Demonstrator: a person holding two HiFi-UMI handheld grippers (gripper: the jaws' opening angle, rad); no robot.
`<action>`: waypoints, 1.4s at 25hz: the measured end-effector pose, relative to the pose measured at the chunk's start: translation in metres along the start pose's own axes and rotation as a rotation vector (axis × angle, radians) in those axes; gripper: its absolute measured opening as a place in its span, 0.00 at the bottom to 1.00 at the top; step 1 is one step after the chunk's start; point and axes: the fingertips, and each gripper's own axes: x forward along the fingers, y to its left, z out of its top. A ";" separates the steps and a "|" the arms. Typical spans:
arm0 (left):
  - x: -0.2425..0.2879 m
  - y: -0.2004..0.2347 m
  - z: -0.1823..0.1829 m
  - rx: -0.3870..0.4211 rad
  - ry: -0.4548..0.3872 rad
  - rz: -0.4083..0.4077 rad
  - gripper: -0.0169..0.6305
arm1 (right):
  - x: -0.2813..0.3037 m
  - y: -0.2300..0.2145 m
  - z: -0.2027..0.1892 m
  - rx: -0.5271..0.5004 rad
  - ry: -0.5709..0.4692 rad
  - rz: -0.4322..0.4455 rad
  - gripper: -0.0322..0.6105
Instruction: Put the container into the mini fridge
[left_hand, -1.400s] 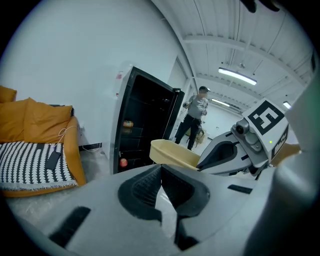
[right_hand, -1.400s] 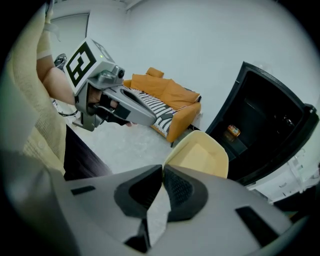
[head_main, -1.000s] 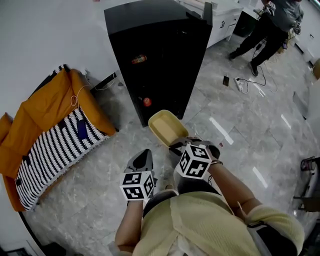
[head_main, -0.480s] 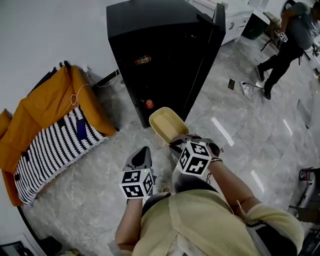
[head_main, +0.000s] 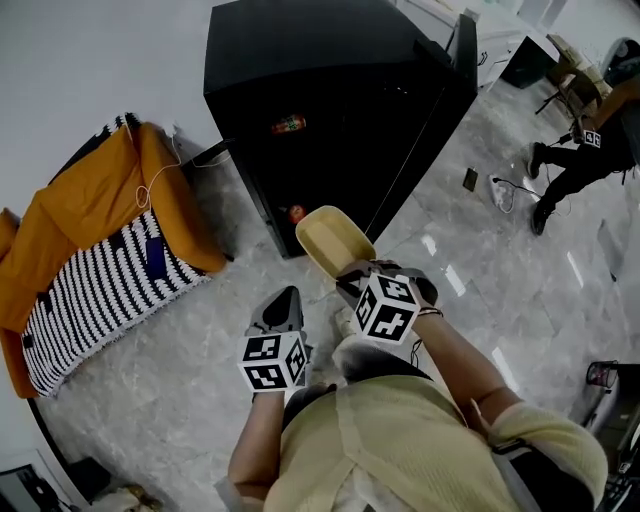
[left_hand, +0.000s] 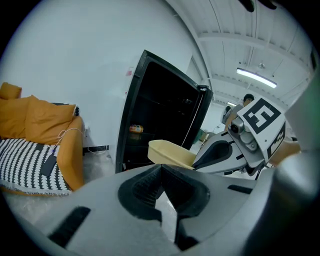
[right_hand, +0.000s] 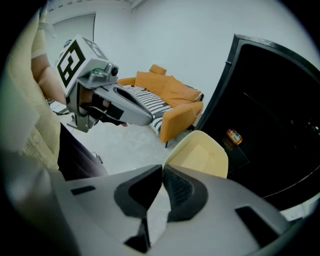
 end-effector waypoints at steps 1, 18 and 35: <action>0.005 0.000 0.003 -0.002 0.000 0.003 0.06 | 0.001 -0.006 -0.001 -0.006 0.000 0.004 0.11; 0.069 0.009 0.029 -0.057 -0.038 0.087 0.06 | 0.035 -0.086 -0.010 -0.084 0.017 0.060 0.11; 0.123 0.019 0.035 -0.103 -0.076 0.136 0.06 | 0.074 -0.148 -0.016 -0.130 0.037 0.062 0.11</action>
